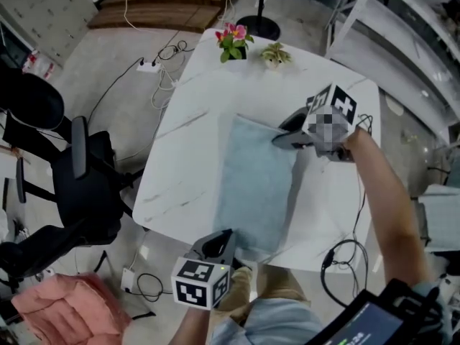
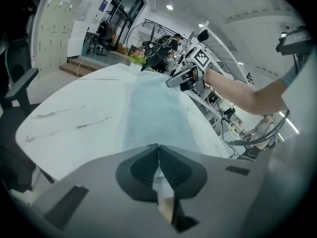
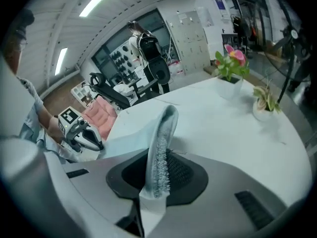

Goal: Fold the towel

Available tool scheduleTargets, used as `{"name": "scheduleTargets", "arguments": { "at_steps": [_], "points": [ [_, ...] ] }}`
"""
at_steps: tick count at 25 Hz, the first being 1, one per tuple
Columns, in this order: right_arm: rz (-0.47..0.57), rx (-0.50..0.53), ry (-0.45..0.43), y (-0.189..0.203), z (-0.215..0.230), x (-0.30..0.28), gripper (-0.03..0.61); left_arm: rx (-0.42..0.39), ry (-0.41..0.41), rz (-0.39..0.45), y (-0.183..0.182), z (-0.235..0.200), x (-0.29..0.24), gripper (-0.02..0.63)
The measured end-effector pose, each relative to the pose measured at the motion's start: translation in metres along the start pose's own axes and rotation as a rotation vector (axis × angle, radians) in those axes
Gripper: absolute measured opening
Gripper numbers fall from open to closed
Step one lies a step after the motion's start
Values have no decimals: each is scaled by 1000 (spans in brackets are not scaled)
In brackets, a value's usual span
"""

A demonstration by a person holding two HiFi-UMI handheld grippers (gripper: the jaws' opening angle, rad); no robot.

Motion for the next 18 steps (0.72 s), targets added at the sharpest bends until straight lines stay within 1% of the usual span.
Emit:
{"name": "scheduleTargets", "arguments": {
  "at_steps": [5, 9, 13, 18],
  "points": [
    [18, 147, 82, -18, -51, 18, 88, -10, -1, 51, 2, 10, 24, 9],
    [26, 268, 136, -23, -98, 23, 89, -27, 2, 88, 8, 18, 40, 9],
    [41, 378, 167, -22, -143, 24, 89, -33, -3, 120, 15, 23, 55, 9],
    [58, 483, 209, -8, -187, 18, 91, -22, -12, 142, 28, 25, 69, 9]
  ]
}}
Point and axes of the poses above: the fingertips, and each gripper's own axes: x backward along the fingers, z to its right, y out of its underside, the point moved 8 cm from there along x, backward along the fingers, and after that the axes turned 7 degrees about z, right-handed, at the moved point
